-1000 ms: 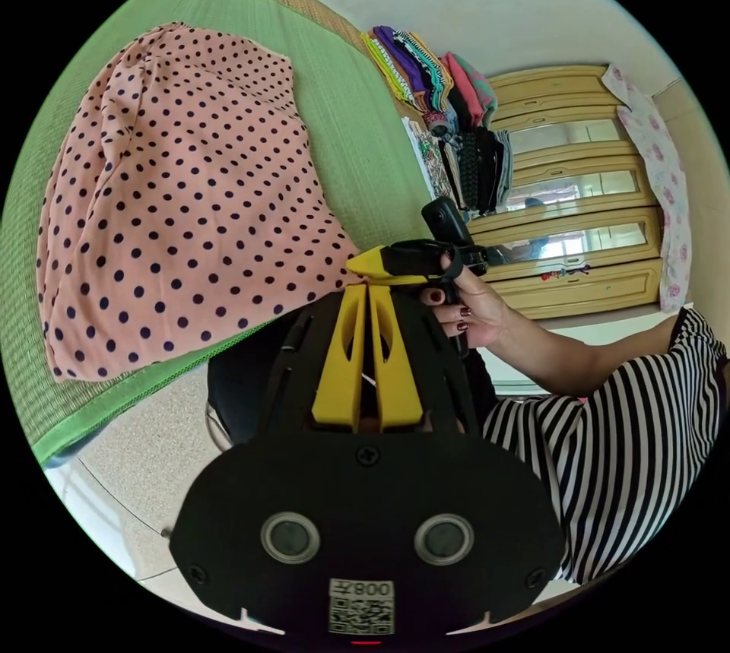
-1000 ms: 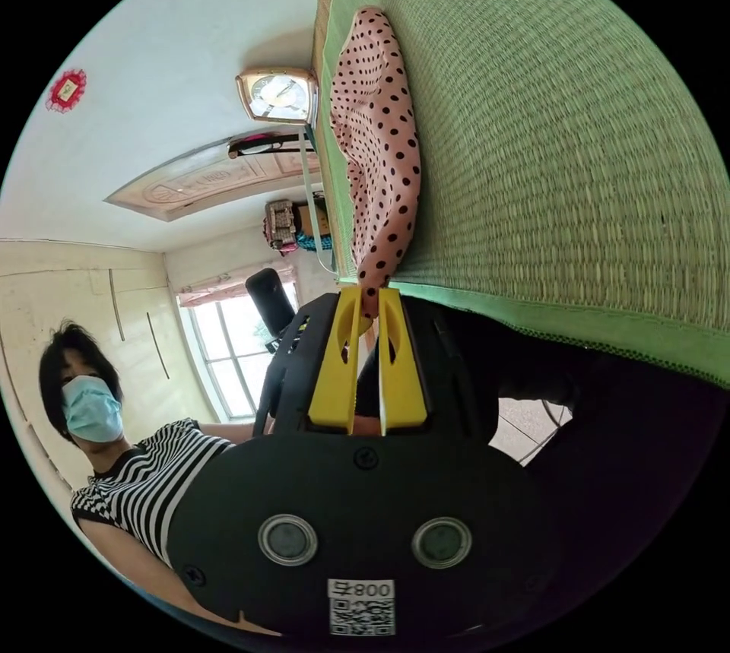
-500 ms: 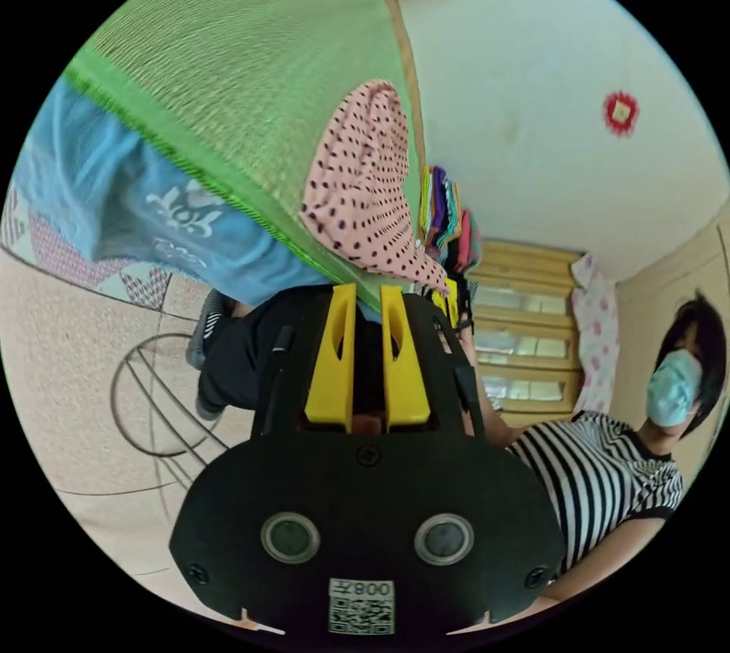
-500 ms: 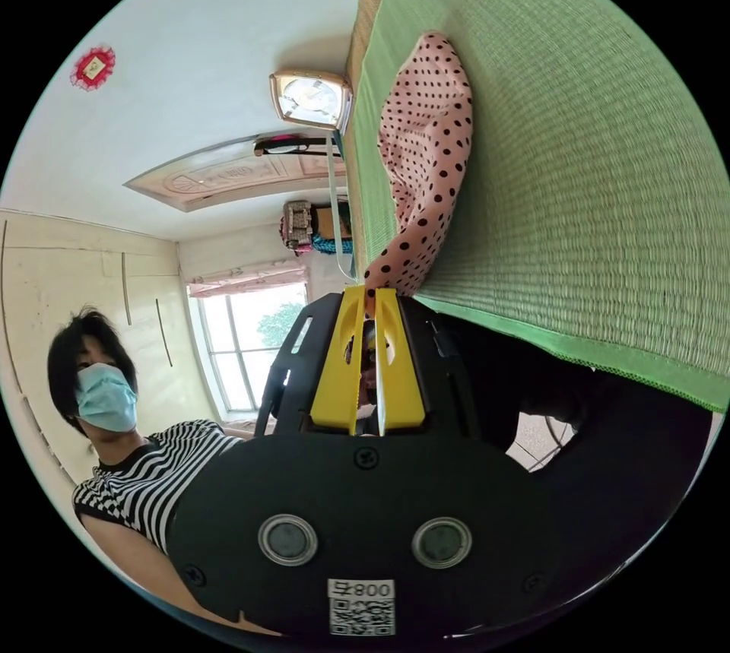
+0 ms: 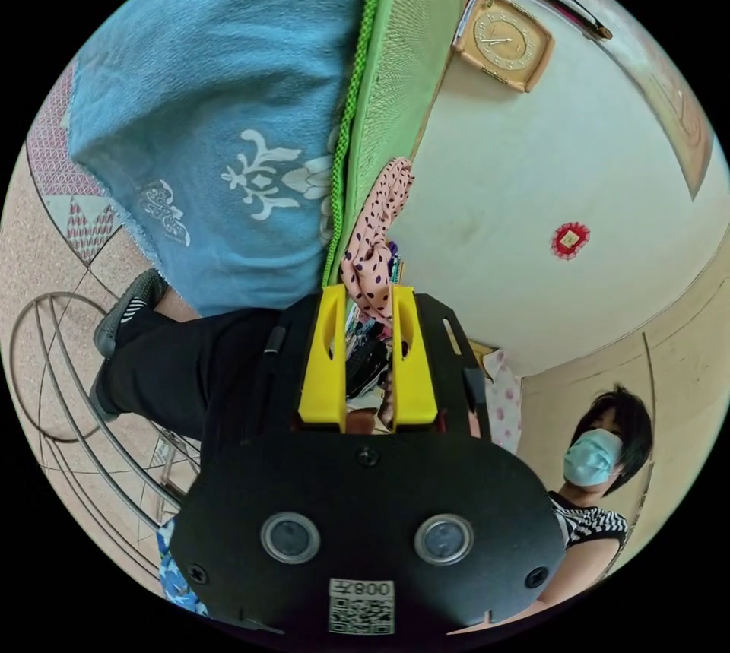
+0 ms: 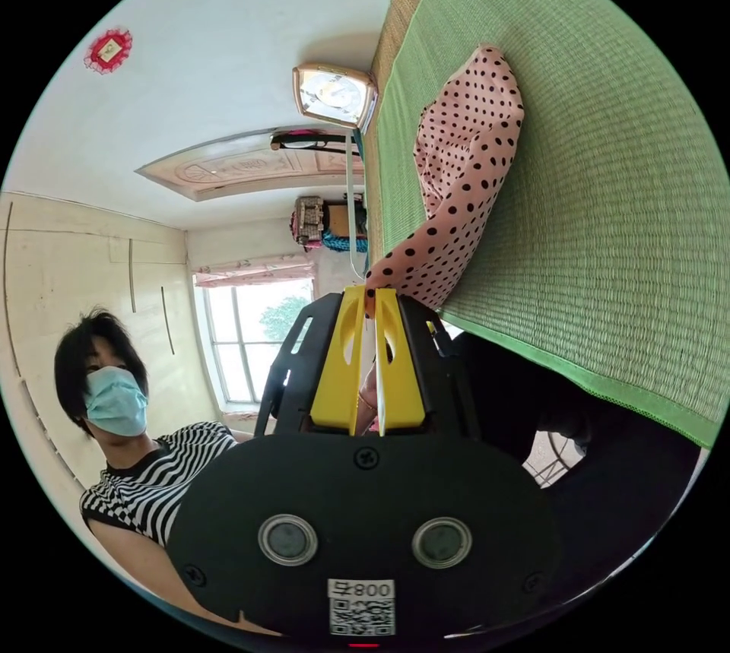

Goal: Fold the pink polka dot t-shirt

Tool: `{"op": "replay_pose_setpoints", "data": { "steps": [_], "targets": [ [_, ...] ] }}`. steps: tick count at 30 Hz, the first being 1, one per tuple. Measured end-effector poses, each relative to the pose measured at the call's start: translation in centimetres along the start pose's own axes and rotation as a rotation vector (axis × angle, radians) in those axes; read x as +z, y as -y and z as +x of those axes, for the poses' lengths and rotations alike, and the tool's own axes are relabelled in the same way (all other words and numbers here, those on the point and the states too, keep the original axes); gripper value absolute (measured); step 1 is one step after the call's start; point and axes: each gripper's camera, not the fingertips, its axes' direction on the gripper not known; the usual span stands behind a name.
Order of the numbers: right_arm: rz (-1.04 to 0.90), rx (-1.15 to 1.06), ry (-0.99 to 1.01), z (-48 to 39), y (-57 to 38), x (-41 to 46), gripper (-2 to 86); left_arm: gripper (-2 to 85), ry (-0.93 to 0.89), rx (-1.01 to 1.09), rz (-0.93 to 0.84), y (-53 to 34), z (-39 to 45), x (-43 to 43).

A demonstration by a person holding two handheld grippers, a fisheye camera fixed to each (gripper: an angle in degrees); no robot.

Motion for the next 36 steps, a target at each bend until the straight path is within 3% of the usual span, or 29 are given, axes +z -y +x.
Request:
{"op": "replay_pose_setpoints", "data": {
  "steps": [17,36],
  "targets": [
    [-0.011,-0.010,-0.041,-3.8,-2.9,-3.4,1.9,2.4,-0.029,-0.018,0.020,-0.4,0.8,-0.5],
    [0.018,-0.017,-0.098,-7.8,-14.0,-14.4,2.0,1.7,-0.091,0.135,-0.165,-7.5,4.2,4.8]
  ]
}}
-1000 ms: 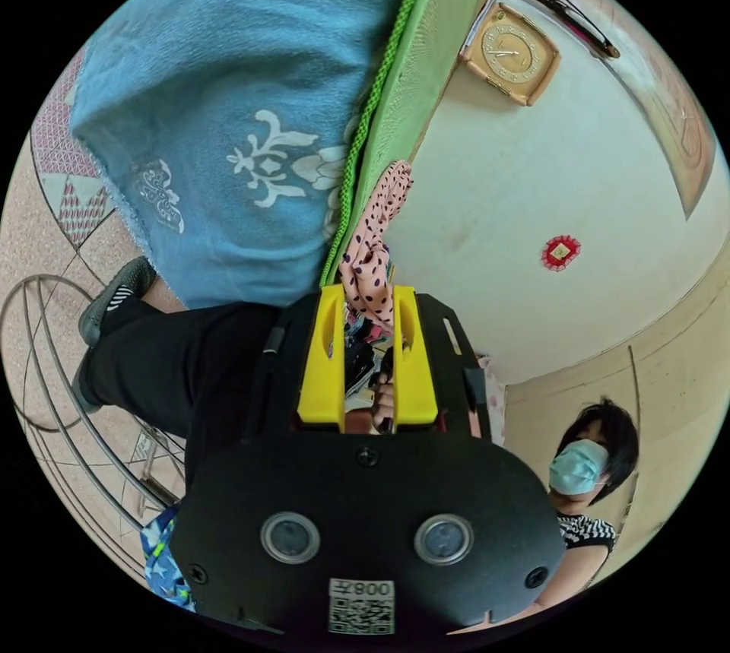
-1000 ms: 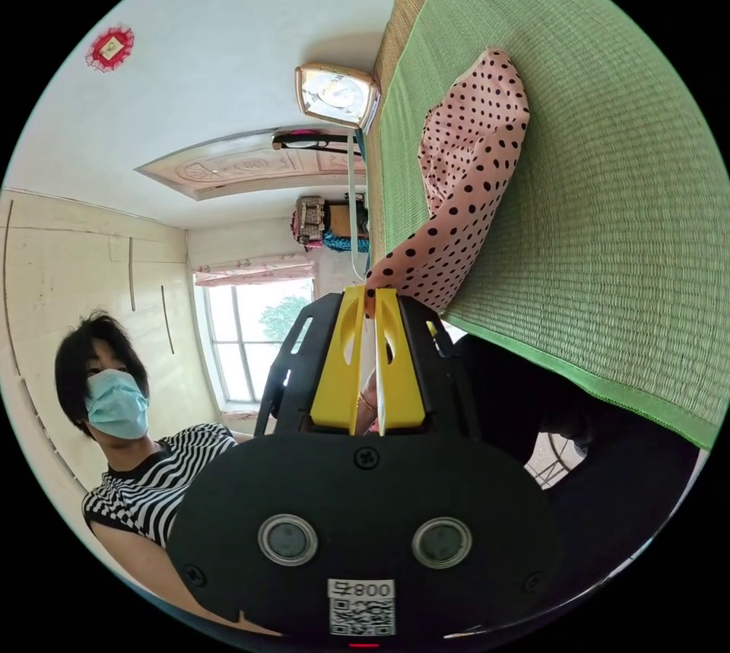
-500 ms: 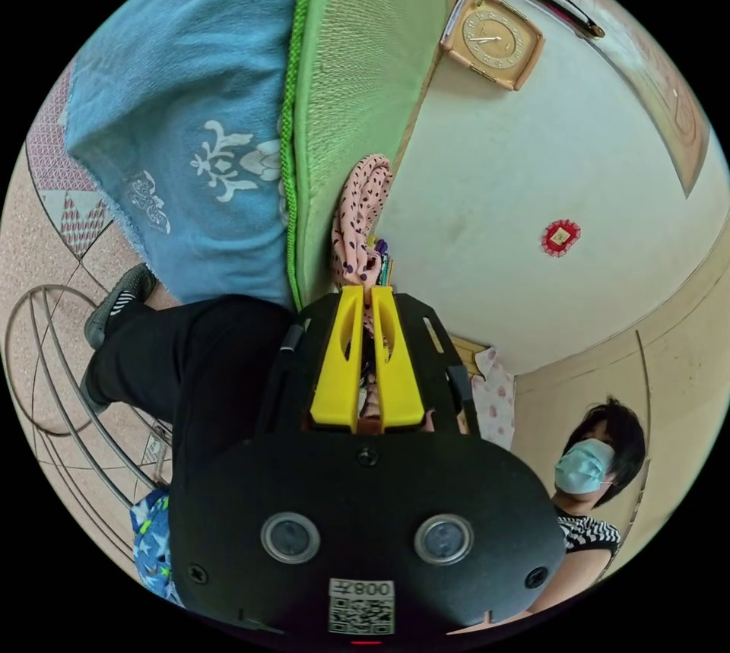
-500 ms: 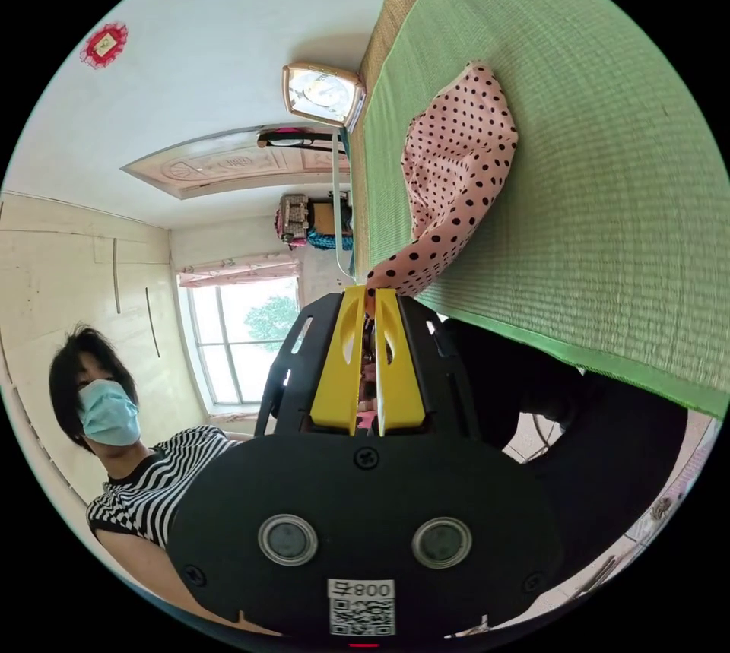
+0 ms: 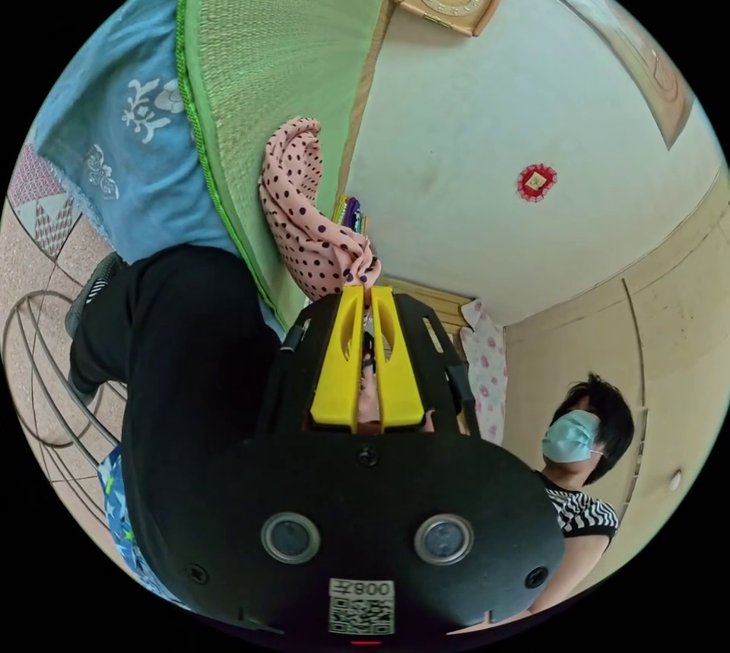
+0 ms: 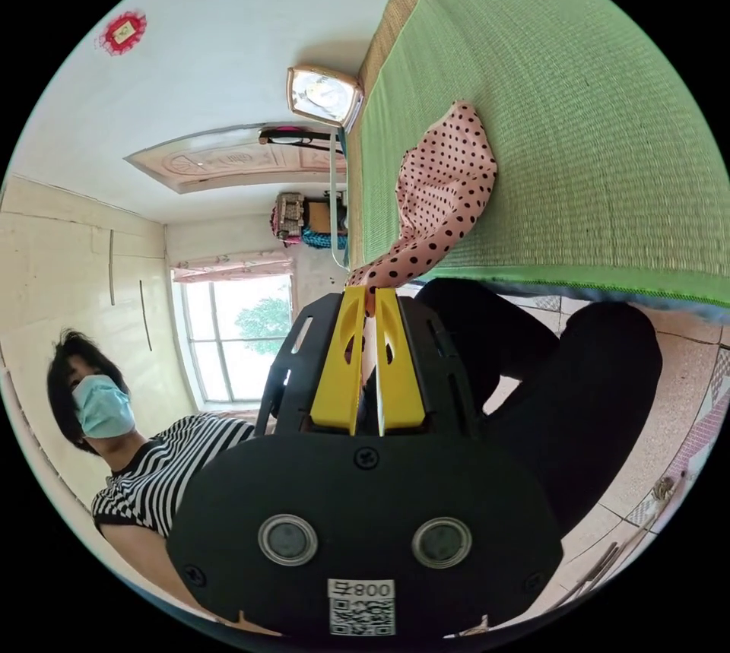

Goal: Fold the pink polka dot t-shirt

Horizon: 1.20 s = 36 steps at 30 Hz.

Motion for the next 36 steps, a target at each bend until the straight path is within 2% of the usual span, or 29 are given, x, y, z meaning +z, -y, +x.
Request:
{"op": "replay_pose_setpoints", "data": {
  "steps": [10,19,28,36],
  "targets": [
    [0.054,-0.102,0.069,-3.7,-6.4,-7.7,1.9,1.6,-0.059,0.095,-0.098,-2.8,2.2,7.1],
    [0.189,-0.266,0.141,-9.1,-11.8,-17.9,1.9,1.6,-0.115,0.223,-0.248,-3.6,5.6,18.6],
    [0.346,-0.333,0.101,-12.2,-13.4,-30.6,2.1,1.5,-0.078,0.297,-0.410,-0.6,6.5,35.8],
    [0.489,-0.346,-0.046,-14.5,-7.5,-47.2,2.0,1.5,-0.044,0.322,-0.511,5.1,5.7,59.2]
  ]
}}
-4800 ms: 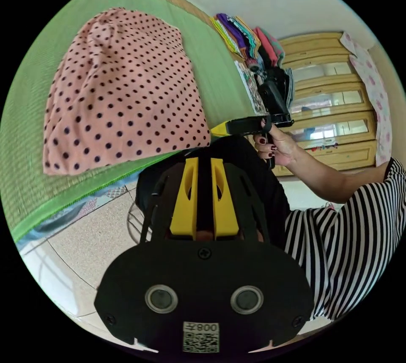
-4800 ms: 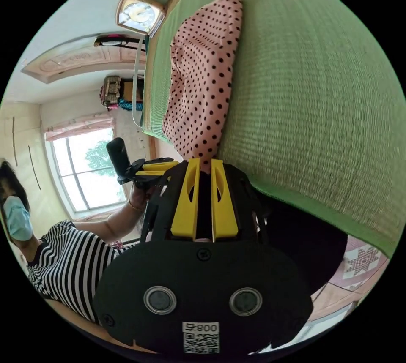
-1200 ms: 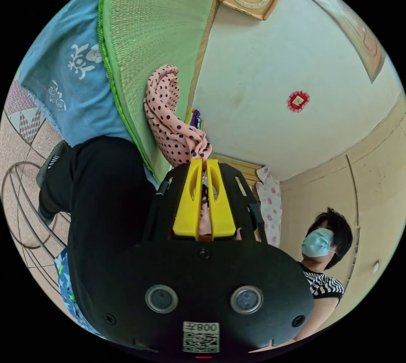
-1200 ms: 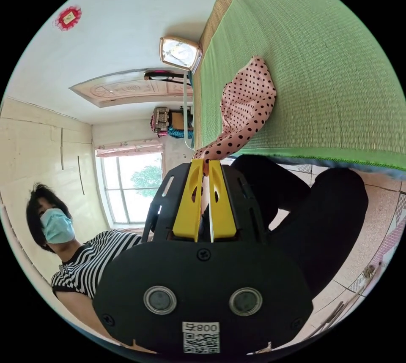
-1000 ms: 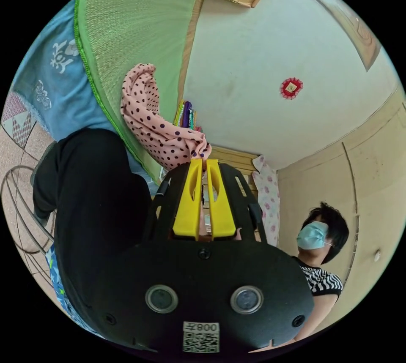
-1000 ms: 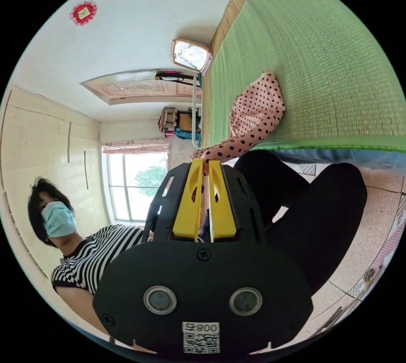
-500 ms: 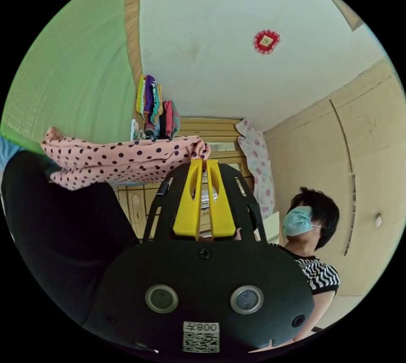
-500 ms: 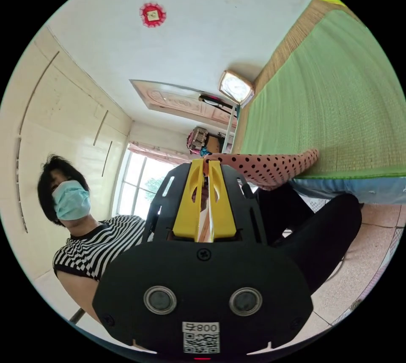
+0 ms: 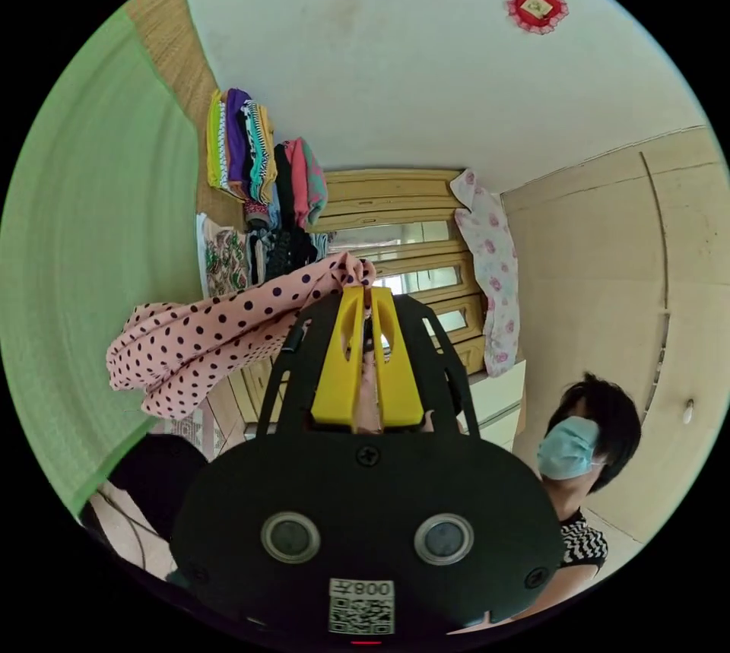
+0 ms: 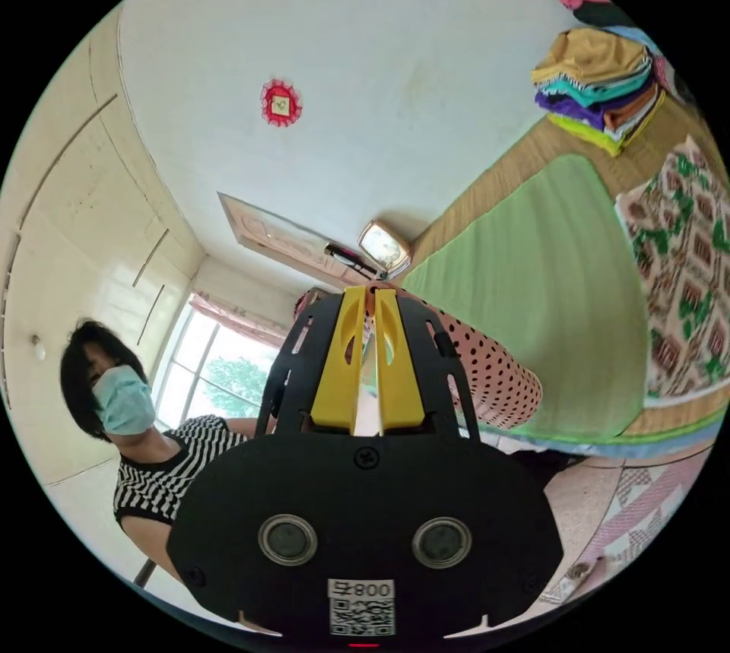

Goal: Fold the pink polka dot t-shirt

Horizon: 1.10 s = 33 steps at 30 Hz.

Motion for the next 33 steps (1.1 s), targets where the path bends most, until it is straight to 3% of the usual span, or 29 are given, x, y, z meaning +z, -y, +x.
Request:
{"op": "replay_pose_setpoints", "data": {
  "steps": [9,15,20,33],
  "targets": [
    [0.123,-0.115,-0.224,-0.3,14.2,-14.9,2.0,1.4,0.004,0.204,-0.136,13.0,-3.6,21.7],
    [0.095,0.087,-0.489,8.0,13.5,-22.1,2.0,1.4,0.143,0.049,-0.330,12.6,-16.3,33.4],
    [-0.050,0.340,-0.672,16.6,10.6,-24.6,2.0,1.5,0.212,-0.183,-0.443,9.9,-26.3,38.8],
    [-0.152,0.366,-0.840,20.4,10.0,-28.6,1.9,1.7,0.389,-0.130,-0.601,9.2,-32.9,49.2]
  ]
}}
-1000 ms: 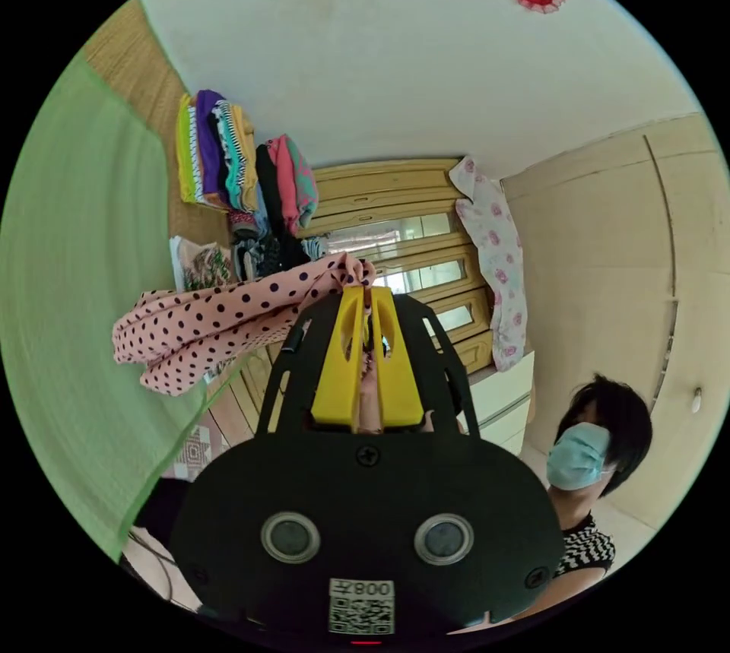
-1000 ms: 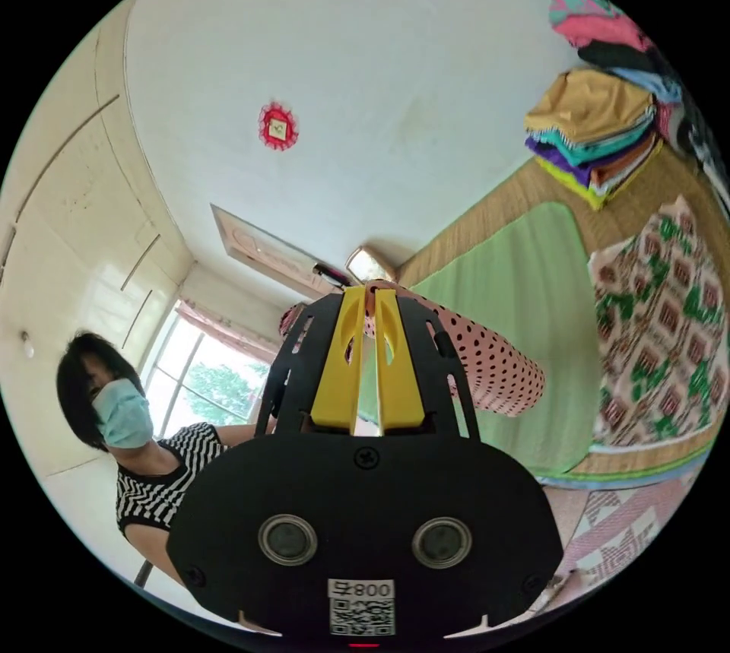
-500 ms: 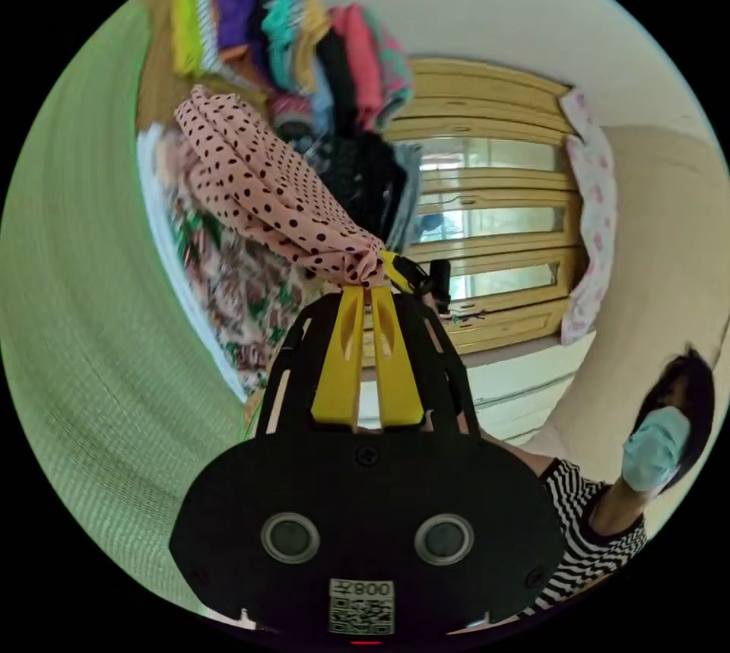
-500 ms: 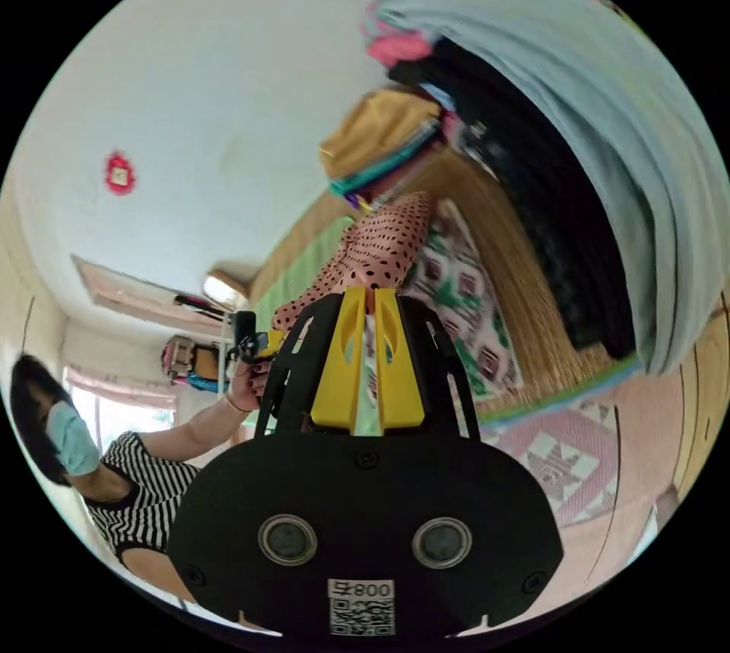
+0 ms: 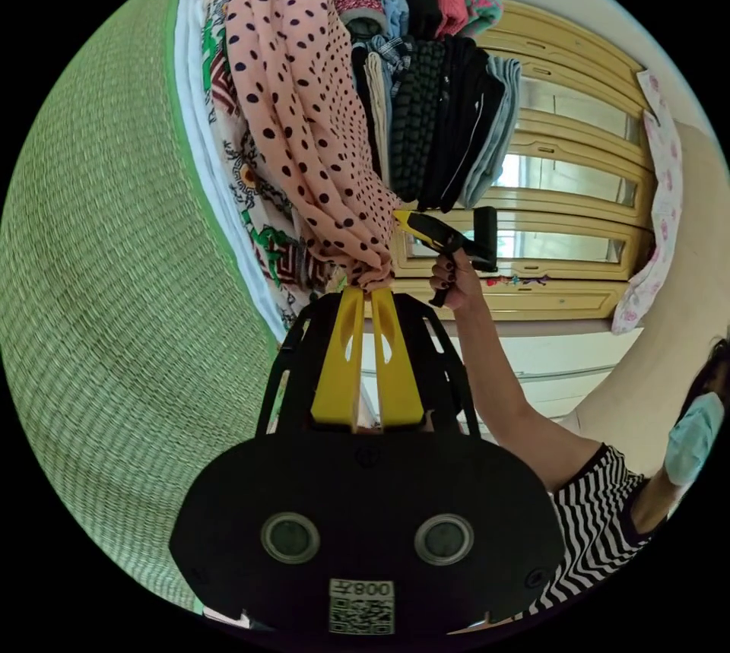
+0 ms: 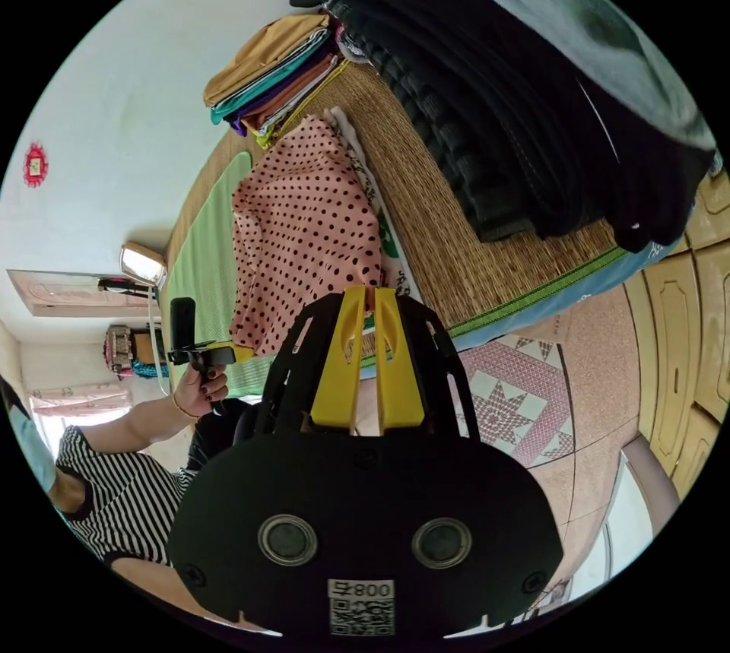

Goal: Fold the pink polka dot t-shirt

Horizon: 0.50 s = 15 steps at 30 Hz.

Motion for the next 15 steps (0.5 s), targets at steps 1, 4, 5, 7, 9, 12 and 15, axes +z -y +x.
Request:
{"op": "replay_pose_setpoints", "data": {
  "steps": [1,4,5,7,9,12,15],
  "targets": [
    [0.001,0.006,0.001,0.2,0.0,0.1,1.9,1.7,0.005,-0.002,-0.006,0.3,-0.2,0.3],
    [-0.003,0.021,-0.017,1.2,0.1,0.6,1.9,1.7,0.020,-0.030,-0.045,1.3,-1.2,1.5],
    [0.003,0.027,-0.011,1.5,0.1,0.6,1.9,1.5,0.018,-0.042,-0.045,1.5,-1.6,1.8],
    [0.020,0.034,0.017,2.1,0.0,0.4,1.8,1.2,0.009,-0.050,-0.028,1.7,-2.0,1.9],
    [0.043,0.044,0.046,2.8,-0.2,0.0,1.8,0.7,-0.002,-0.043,-0.022,1.8,-2.2,1.9],
    [0.086,0.055,0.059,3.2,-0.7,-0.7,1.7,0.4,-0.013,-0.015,-0.015,1.8,-1.8,1.7],
    [0.141,0.064,0.049,3.3,-1.7,-1.6,1.4,0.2,0.030,0.045,0.000,2.0,-0.7,1.3]
  ]
}}
